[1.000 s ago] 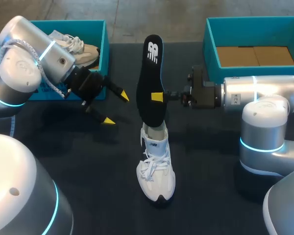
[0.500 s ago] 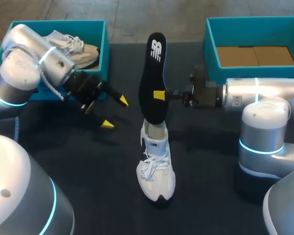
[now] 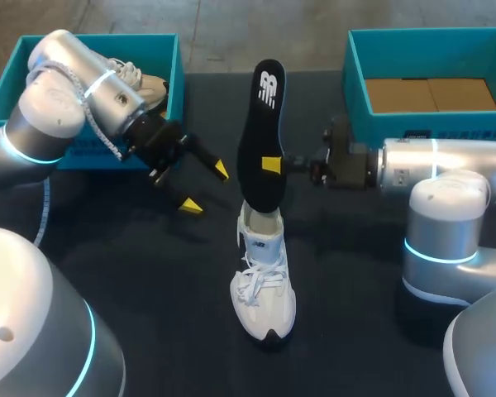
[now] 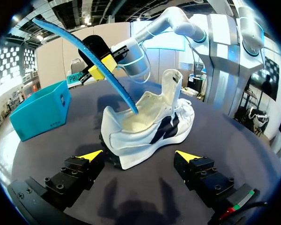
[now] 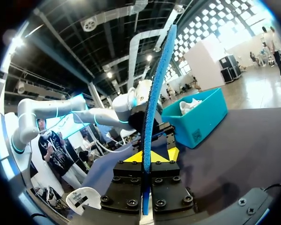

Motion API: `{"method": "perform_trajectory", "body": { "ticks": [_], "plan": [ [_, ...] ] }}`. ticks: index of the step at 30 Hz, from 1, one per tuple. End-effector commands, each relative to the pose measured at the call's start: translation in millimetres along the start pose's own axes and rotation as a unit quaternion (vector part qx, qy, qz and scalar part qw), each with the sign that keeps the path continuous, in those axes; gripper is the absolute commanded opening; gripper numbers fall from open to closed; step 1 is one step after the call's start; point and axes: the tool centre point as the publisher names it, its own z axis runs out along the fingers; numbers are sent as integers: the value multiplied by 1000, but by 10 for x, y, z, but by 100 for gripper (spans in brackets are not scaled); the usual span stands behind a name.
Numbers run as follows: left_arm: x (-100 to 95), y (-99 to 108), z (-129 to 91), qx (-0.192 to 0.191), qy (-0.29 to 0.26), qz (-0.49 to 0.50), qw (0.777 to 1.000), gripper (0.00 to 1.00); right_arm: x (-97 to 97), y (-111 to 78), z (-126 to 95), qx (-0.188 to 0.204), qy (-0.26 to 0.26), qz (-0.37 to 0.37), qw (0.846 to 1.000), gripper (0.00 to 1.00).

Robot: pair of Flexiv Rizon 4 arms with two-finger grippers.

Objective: Take the shoe out of the shoebox, open the shoe tongue, remove and reinsert the insole, then place the shoe into the shoebox

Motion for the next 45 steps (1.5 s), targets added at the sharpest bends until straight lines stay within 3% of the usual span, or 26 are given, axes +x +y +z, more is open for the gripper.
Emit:
{"method": "perform_trajectory", "body": {
  "ticks": [1, 45],
  "plan": [
    [-33, -38, 52, -5, 9, 1, 1000, 100, -12, -22, -18, 0, 3, 1, 1000, 0],
    [-109, 3, 229, -22, 7, -20, 1000, 100, -132, -213, -20, -15, 26, 22, 999, 0]
  ]
}}
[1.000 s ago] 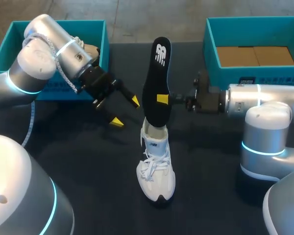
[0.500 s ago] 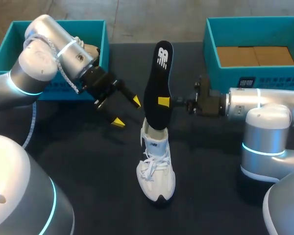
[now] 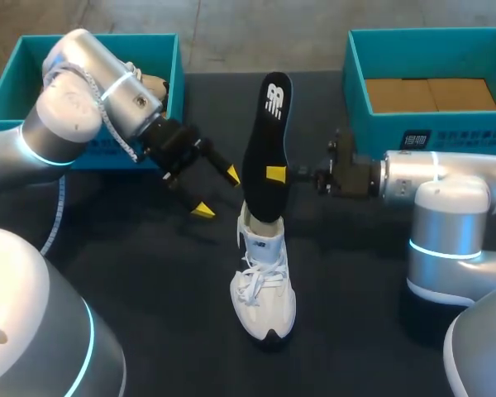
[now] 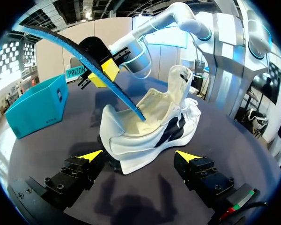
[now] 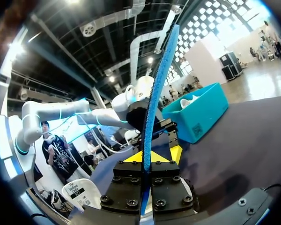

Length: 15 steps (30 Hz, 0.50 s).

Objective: Take the shoe out of the shoebox, open the shoe tongue, remove and reinsert the insole, then place the shoe into the shoebox

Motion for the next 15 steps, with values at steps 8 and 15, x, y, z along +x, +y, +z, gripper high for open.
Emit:
{"method": "perform_trajectory", "body": {
  "ticks": [8, 15],
  "plan": [
    [-62, 37, 52, -1, 5, -11, 1000, 100, -21, -26, 55, -5, 11, 2, 1000, 0],
    [-80, 70, 69, -1, 7, -19, 1000, 100, -21, -35, 106, -2, 14, 3, 1000, 0]
  ]
}}
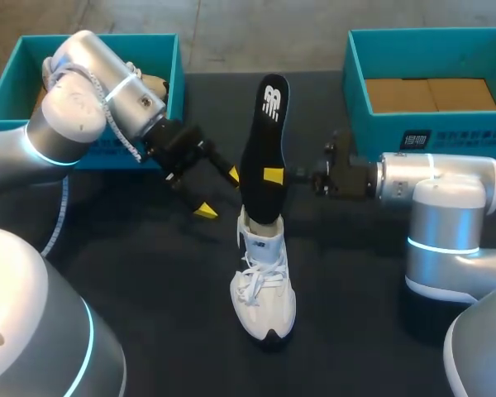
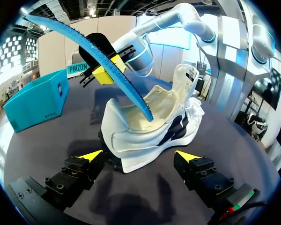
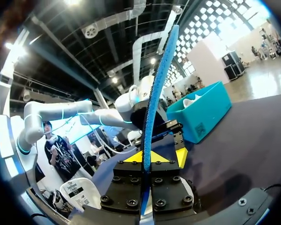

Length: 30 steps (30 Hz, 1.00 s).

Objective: Take the shoe out of the shoebox, open the shoe tongue, remove and reinsert the insole, then place the shoe into the shoebox

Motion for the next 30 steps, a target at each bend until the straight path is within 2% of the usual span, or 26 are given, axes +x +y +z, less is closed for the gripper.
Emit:
{"method": "perform_trajectory", "body": {
  "ticks": [1, 14, 22, 30],
  "plan": [
    [-37, 18, 16, 1, 3, 0, 1000, 100, -14, 0, 52, 3, -1, 1, 1000, 0],
    [-37, 18, 16, 1, 3, 0, 1000, 100, 34, 100, 164, 9, -1, -5, 1000, 0],
    [-37, 18, 16, 1, 3, 0, 1000, 100, 6, 51, 242, 12, 2, 4, 1000, 0],
    [-37, 18, 16, 1, 3, 0, 1000, 100, -15, -15, 213, 7, -5, 11, 1000, 0]
  ]
}}
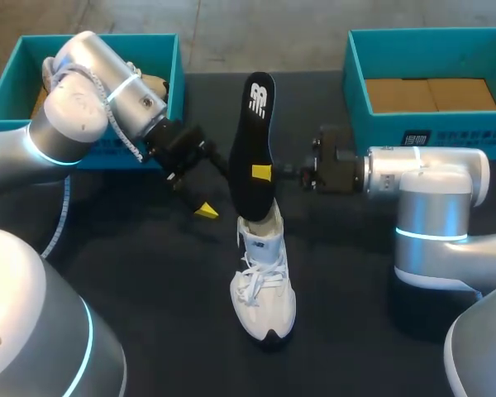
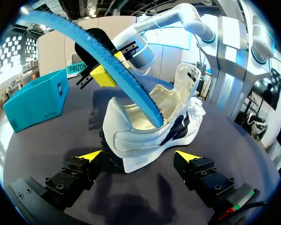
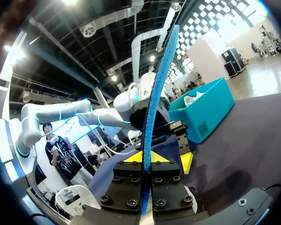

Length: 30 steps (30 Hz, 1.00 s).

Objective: Take the shoe out of the shoebox, open the shoe tongue, remove and reinsert the insole, then place the shoe into the shoebox

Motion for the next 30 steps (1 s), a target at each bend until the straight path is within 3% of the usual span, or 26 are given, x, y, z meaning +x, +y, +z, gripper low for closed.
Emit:
{"method": "perform_trajectory", "body": {
  "ticks": [1, 30],
  "plan": [
    [-10, 5, 3, -1, 1, 0, 1000, 100, 6, -47, -2, -6, -7, 1, 1000, 0],
    [-10, 5, 3, -1, 1, 0, 1000, 100, 62, -44, -145, -4, -25, 1, 1000, 0]
  ]
}}
